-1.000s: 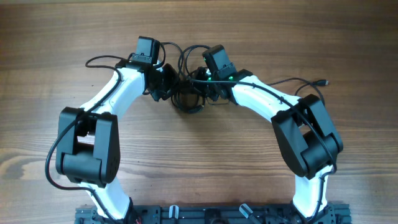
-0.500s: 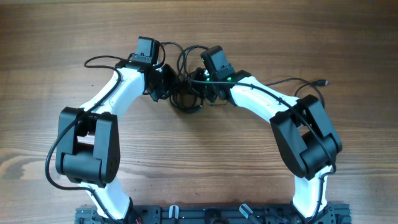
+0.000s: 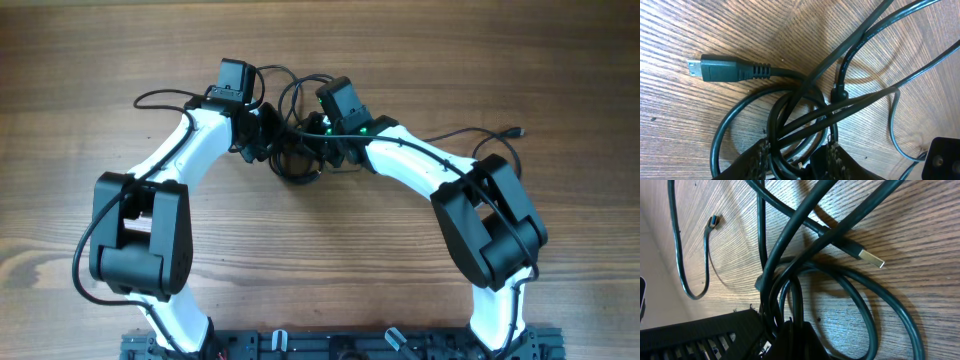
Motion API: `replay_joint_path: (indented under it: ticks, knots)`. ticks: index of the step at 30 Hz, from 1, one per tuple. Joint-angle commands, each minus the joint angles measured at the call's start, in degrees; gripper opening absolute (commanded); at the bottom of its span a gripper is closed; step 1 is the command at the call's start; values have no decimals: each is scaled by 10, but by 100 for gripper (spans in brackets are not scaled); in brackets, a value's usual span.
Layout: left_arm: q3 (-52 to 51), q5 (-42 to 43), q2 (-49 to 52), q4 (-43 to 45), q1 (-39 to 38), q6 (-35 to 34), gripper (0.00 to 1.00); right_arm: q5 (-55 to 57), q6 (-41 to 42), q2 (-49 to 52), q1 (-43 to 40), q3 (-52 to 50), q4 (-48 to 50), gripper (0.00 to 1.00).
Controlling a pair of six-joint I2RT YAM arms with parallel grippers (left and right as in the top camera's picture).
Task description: Untangle cables
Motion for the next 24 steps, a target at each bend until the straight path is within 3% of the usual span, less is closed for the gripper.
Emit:
replay_joint_path:
  ticks: [1,7,16,20,24]
  knots:
    - [8,13,3,-3,-3,0,40,-3,2,11,16,-3,7,4]
    - [8,82,3,-4,-3,0,38,19,17,11,16,-3,7,4]
    - [8,83,3,-18,-3,-4,35,32,15,11,16,-3,7,4]
    - [8,59,3,-19,-3,-9,25,25,17,11,16,-3,7,4]
    - [8,-11,3,-26,-3,-48,25,10,17,11,16,-3,12,4]
